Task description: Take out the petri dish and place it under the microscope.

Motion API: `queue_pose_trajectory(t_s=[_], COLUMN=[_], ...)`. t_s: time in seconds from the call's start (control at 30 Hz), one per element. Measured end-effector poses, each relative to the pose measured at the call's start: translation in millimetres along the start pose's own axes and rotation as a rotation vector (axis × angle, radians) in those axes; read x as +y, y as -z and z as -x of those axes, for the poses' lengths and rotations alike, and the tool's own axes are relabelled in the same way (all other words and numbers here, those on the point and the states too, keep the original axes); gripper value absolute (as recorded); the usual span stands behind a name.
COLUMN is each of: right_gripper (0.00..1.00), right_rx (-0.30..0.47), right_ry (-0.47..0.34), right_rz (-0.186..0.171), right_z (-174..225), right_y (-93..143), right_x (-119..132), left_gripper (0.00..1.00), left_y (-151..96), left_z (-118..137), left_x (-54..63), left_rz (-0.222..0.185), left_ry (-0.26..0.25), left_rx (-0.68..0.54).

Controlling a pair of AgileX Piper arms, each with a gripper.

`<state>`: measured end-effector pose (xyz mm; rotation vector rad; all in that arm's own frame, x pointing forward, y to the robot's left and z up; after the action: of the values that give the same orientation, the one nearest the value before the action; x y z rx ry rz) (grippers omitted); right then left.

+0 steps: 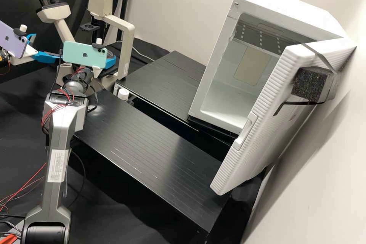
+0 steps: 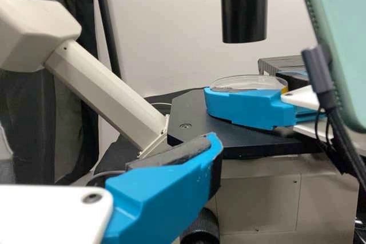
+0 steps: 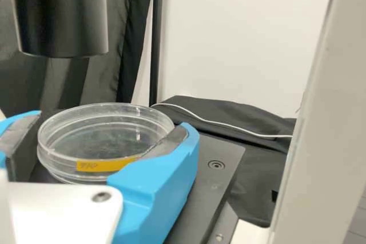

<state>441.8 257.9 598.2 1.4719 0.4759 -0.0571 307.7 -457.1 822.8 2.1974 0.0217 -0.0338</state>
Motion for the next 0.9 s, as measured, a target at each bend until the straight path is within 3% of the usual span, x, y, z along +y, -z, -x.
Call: queue_pose_trajectory(t_s=[0.4, 0.7, 0.9], right_gripper=[1.00, 1.00, 1.00], right_rx=[0.014, 0.082, 0.126], right_ry=[0.024, 0.041, 0.033], right_rz=[0.008, 0.010, -0.029], right_z=[2, 20, 48], right_y=[-4, 1, -8], right_x=[-7, -4, 6], left_gripper=[1.00, 1.00, 1.00], left_y=[0, 0, 0], left_z=[0, 0, 0], left_x=[0.0, 0.0, 0.0], left_rz=[0.000, 0.000, 0.000], left_ry=[0.000, 0.000, 0.000], left_rx=[0.000, 0.000, 0.000])
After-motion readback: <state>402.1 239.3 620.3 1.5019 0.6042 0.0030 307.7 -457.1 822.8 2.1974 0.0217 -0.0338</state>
